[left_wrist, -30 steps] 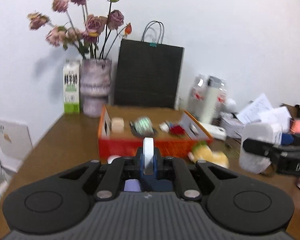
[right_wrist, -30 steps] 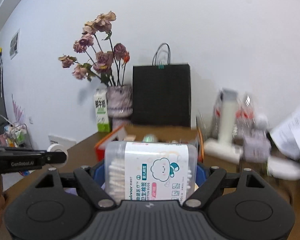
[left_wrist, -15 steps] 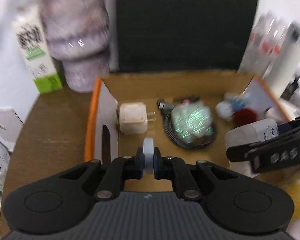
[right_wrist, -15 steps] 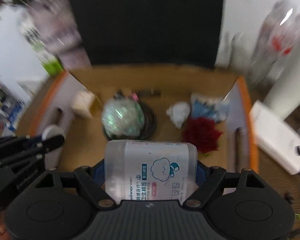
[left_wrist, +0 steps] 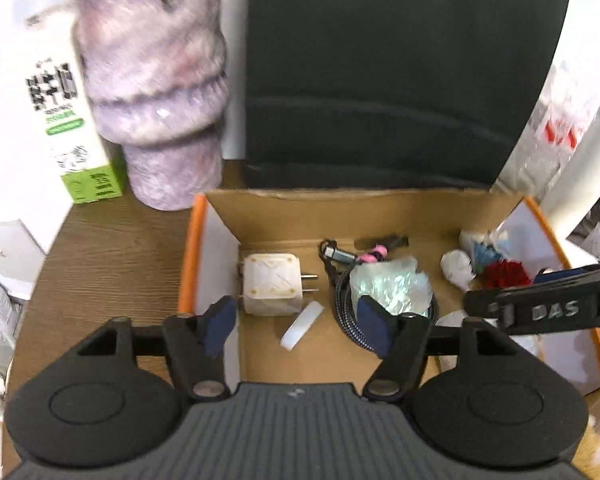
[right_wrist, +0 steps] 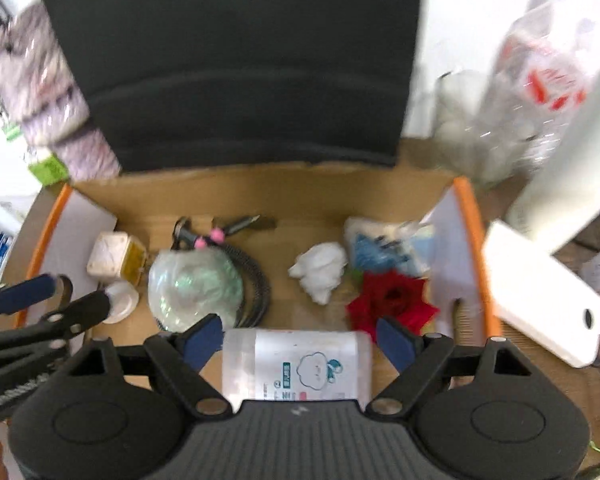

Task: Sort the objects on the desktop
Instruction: 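Carry the cap and cotton-swab tub into the cardboard box with both tools, then release the cap and tub in the box and withdraw both tools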

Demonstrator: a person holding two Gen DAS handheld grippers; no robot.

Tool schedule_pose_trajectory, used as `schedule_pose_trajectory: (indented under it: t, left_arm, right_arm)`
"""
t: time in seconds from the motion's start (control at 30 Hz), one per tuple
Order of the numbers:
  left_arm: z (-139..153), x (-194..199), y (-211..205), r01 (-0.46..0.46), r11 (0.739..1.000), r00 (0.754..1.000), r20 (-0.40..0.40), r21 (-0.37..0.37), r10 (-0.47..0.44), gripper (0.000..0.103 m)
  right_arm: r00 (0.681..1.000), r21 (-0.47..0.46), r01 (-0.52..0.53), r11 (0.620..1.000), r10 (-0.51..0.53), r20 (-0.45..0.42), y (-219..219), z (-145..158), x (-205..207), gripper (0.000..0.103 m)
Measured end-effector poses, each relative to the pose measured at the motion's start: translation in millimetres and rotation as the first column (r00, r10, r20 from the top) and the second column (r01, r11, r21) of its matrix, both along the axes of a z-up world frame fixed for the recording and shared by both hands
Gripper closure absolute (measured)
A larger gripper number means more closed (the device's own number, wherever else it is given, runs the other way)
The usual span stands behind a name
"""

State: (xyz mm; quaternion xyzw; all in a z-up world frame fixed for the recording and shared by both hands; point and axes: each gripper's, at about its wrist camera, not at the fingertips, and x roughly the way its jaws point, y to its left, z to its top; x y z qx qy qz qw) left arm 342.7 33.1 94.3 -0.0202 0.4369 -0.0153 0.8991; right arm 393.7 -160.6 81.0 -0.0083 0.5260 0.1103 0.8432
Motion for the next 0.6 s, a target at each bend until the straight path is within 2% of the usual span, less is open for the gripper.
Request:
schedule_pose_trajectory:
  t: [0.2,0.4,0.5,0.6]
  left_arm:
    - [33,-24,8,-0.062,0.998,0.998,-0.001,-0.011,0.062,0.02]
    - [52,-67,6,-0.081,0.997,0.997,0.012,-0.005,0.081,0.015]
    - [57,-99,2,-0.101,0.995,0.993,0.059,-0.012,0.101,0.01]
    - [52,-142,-10,-0.144,0.989,0.977,0.163,0.035,0.137,0.006]
  right_arm:
    - [0.998,0.037,0.002,0.999,-0.004,0.067,-15,43,-28,0.017]
    - [0.989,0.073,-0.038,0.997,0.027,0.145,-24,63,-74,0.016]
    - [0.972,0.066,-0.079,0.995,0.062,0.229,-26,64,-108,0.016]
    - [0.943,0.056,-0.091,0.994,0.068,0.325,-32,57,-147,0.015]
